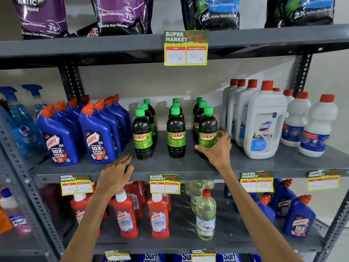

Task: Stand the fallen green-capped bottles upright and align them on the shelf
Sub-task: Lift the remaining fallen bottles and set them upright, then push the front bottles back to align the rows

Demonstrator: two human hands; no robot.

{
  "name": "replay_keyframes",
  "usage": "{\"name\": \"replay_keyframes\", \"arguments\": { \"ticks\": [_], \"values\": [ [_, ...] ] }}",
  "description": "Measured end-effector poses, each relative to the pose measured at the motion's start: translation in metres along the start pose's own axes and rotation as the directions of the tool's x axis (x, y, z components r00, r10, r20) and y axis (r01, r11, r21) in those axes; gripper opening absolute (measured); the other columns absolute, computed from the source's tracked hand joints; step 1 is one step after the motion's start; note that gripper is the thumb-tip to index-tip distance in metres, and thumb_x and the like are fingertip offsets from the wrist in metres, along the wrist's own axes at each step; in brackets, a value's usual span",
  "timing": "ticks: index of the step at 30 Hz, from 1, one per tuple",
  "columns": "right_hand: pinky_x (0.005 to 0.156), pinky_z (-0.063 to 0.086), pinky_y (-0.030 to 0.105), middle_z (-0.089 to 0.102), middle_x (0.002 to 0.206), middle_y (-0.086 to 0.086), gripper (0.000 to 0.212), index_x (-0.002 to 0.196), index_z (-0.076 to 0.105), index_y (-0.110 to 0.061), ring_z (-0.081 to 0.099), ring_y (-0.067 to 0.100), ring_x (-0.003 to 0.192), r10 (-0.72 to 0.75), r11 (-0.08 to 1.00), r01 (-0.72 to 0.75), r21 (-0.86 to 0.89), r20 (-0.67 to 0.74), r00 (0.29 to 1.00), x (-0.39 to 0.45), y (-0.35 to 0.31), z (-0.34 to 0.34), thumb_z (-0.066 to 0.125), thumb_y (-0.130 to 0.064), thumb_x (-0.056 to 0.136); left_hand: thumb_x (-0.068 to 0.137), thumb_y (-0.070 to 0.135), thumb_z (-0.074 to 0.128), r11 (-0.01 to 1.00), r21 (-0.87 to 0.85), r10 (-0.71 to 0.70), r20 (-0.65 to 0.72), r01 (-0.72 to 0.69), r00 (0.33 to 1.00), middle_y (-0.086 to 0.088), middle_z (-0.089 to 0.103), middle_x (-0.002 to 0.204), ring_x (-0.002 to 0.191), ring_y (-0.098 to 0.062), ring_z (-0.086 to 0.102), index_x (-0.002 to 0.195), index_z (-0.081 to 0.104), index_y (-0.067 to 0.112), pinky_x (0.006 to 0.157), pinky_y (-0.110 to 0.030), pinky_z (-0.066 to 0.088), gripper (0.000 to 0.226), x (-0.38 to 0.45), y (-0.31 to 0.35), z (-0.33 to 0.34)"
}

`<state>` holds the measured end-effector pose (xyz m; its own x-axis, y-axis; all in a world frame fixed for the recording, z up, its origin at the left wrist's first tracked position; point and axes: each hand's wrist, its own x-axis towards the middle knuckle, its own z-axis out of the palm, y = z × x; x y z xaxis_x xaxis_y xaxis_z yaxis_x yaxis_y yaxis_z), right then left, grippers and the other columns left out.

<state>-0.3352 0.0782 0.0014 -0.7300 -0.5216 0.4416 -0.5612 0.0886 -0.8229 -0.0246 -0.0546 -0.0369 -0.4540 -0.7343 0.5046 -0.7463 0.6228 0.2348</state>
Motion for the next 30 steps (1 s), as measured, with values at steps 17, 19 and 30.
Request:
{"name": "replay_keyframes", "arguments": {
  "ticks": [17, 19, 30],
  "values": [
    [0.090, 0.042, 0.026, 0.062, 0.128, 0.012, 0.076, 0.128, 0.047, -0.004, 0.058, 0.028, 0.120, 0.029, 0.999, -0.036, 0.035, 0.182, 0.983, -0.001, 0.009, -0.013, 0.088, -0.023, 0.067, 0.049, 0.030, 0.092, 0.652, -0.674, -0.337, 0.152, 0.347, 0.929, -0.015, 0.063, 0.114, 0.107, -0.029, 0.062, 0.115, 0.045, 0.006, 0.090, -0.041, 0.052, 0.085, 0.057, 0.162, 0.039],
    [0.091, 0.044, 0.028, 0.065, 0.124, 0.012, 0.074, 0.125, 0.050, -0.005, 0.059, 0.028, 0.118, 0.023, 0.999, -0.027, 0.018, 0.190, 0.982, -0.001, 0.009, -0.015, 0.088, -0.025, 0.065, 0.055, 0.020, 0.092, 0.618, -0.704, -0.378, 0.123, 0.349, 0.918, -0.014, 0.064, 0.112, 0.102, -0.027, 0.061, 0.111, 0.049, 0.005, 0.084, -0.034, 0.051, 0.072, 0.060, 0.168, 0.043],
    [0.084, 0.040, 0.023, 0.065, 0.119, 0.015, 0.064, 0.122, 0.053, -0.003, 0.058, 0.029, 0.115, 0.043, 0.999, -0.043, -0.005, 0.194, 0.980, -0.016, 0.002, -0.025, 0.084, -0.022, 0.069, 0.063, 0.015, 0.089, 0.646, -0.717, -0.338, 0.038, 0.261, 0.940, -0.014, 0.068, 0.104, 0.087, -0.019, 0.061, 0.106, 0.059, 0.004, 0.076, -0.026, 0.049, 0.054, 0.046, 0.166, 0.043]
  ]
}}
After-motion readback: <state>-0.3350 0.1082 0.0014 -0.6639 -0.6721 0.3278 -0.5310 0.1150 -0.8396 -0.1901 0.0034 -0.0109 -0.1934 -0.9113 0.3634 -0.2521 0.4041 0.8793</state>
